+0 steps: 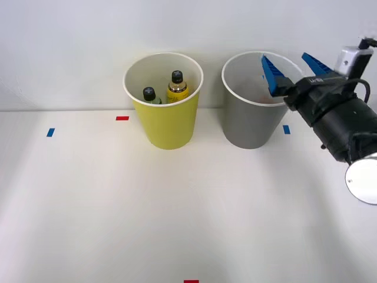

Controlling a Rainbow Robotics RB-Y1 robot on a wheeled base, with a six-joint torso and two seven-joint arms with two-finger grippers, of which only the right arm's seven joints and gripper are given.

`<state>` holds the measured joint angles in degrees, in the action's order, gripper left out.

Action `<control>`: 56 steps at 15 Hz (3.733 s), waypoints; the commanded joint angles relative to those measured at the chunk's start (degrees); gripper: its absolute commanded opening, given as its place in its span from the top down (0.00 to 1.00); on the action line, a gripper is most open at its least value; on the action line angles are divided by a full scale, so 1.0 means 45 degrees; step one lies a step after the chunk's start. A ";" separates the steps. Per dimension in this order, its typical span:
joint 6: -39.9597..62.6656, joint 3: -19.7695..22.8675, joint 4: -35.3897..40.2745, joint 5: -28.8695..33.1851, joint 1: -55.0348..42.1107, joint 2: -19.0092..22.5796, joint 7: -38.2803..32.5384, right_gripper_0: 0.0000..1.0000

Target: Put cans in the gray bin, plastic bottles in the light green bin

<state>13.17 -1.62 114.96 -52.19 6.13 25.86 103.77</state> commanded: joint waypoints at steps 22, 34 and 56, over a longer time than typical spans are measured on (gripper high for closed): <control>-0.3787 -0.0460 0.2013 0.0914 -0.8648 -0.2290 0.1511 0.00; -0.3846 -0.0382 0.1739 0.3843 -0.9117 -0.2505 0.0046 0.00; -0.9900 -0.1203 -0.1522 1.5035 -1.0543 -0.4184 -1.2356 0.00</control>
<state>-28.63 -7.11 109.93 14.86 -41.52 6.92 47.41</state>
